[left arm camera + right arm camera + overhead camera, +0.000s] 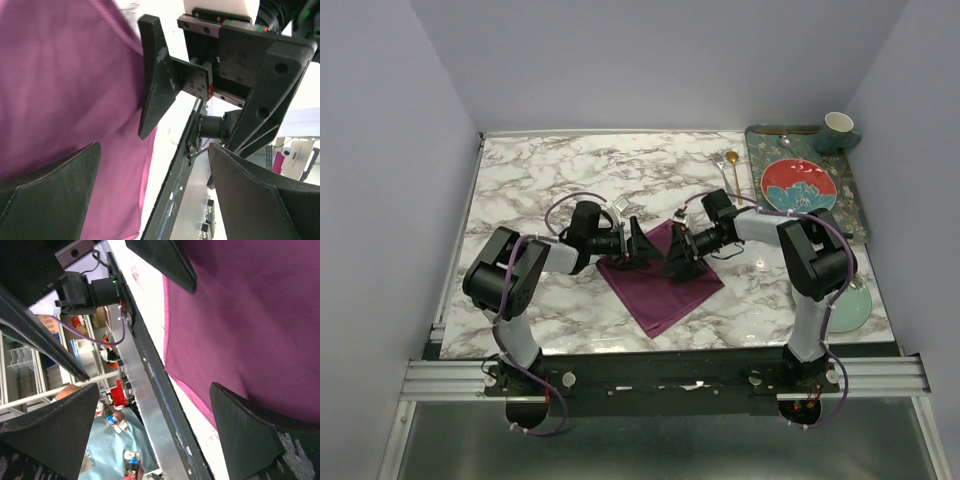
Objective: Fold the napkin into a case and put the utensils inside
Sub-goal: Smooth out the upper triangle-folded napkin at the center of the board.
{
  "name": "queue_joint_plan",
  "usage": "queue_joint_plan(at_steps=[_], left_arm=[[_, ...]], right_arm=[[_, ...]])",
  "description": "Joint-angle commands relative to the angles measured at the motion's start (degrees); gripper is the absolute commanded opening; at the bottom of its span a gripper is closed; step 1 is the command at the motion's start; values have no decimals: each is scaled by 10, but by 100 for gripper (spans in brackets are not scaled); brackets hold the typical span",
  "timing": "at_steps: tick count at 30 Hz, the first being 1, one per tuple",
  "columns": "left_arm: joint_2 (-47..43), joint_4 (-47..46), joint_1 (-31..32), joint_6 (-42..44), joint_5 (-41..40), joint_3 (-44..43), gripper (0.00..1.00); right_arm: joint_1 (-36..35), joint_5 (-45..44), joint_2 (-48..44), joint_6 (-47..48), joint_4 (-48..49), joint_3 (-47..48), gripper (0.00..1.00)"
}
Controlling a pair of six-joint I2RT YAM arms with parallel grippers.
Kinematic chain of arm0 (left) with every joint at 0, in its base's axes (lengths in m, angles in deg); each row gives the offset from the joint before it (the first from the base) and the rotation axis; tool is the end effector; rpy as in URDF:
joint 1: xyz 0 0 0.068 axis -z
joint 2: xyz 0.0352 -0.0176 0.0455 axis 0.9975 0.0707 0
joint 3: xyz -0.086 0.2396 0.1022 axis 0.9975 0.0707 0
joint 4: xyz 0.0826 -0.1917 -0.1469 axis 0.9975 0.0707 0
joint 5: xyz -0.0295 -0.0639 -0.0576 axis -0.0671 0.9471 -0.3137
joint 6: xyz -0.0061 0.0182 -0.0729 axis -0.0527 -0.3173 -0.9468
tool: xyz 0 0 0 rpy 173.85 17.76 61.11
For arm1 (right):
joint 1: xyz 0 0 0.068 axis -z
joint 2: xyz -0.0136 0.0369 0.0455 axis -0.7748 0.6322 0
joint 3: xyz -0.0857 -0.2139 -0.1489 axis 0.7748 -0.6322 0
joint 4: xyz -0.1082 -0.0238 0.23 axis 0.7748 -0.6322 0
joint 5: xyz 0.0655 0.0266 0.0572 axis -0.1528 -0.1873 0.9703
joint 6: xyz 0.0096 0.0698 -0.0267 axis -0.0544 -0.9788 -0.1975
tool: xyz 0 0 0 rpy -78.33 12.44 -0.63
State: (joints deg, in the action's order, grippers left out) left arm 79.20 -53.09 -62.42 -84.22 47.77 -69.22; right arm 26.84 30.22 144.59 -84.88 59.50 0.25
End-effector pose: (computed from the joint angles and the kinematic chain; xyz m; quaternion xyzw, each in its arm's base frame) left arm 0.2939 -0.1827 0.1404 0.0207 0.8042 -0.5803 0.1267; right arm 0.2970 0.1951 0.1312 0.1490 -0.8211 -0.5488 0.0493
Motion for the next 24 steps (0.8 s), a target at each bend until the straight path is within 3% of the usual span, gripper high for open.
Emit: queue_joint_plan(at_steps=[1,24], left_arm=[[30,-10,-19,16,-14,-7,99],[87,12,-72,54,7,4,99]], right_arm=[[12,12,35,13,7,9,100],[102,43,92,49,-2,-57,100]])
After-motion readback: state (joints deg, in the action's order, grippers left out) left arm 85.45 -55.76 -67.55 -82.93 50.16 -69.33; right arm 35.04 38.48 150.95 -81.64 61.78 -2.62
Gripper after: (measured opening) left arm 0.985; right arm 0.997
